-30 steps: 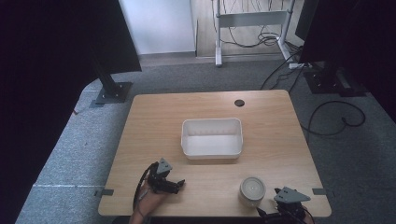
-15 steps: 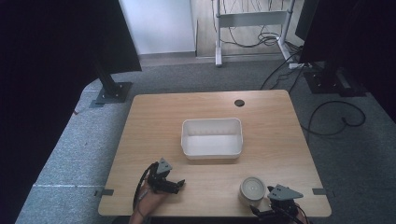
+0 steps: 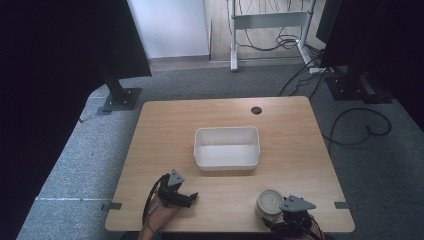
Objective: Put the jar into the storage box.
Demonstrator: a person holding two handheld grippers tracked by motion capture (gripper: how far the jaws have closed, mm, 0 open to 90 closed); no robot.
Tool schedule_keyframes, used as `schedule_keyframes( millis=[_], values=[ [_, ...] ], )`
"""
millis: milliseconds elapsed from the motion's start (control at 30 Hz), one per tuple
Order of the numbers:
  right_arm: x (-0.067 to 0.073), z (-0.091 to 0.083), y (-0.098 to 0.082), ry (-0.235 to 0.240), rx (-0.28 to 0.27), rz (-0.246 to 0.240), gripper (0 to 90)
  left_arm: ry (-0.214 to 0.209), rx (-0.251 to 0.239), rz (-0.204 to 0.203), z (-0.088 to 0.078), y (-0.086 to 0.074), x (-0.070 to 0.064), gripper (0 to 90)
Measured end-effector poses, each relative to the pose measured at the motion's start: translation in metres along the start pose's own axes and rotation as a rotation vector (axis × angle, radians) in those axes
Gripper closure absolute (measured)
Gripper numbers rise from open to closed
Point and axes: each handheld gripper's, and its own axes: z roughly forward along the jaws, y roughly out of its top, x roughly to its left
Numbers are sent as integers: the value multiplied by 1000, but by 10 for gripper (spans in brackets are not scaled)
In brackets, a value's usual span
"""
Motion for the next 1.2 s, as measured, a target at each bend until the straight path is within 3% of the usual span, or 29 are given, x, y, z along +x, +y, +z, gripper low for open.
schedule_keyframes(
  millis=[667, 933, 1200],
  values=[
    [4, 12, 6, -25, -13, 7, 94, 0, 0, -1, 0, 0, 0, 14],
    [8, 11, 9, -77, -10, 0, 96, 0, 0, -1, 0, 0, 0, 15],
    [8, 12, 17, -69, -25, 9, 96, 0, 0, -1, 0, 0, 0, 14]
  ],
)
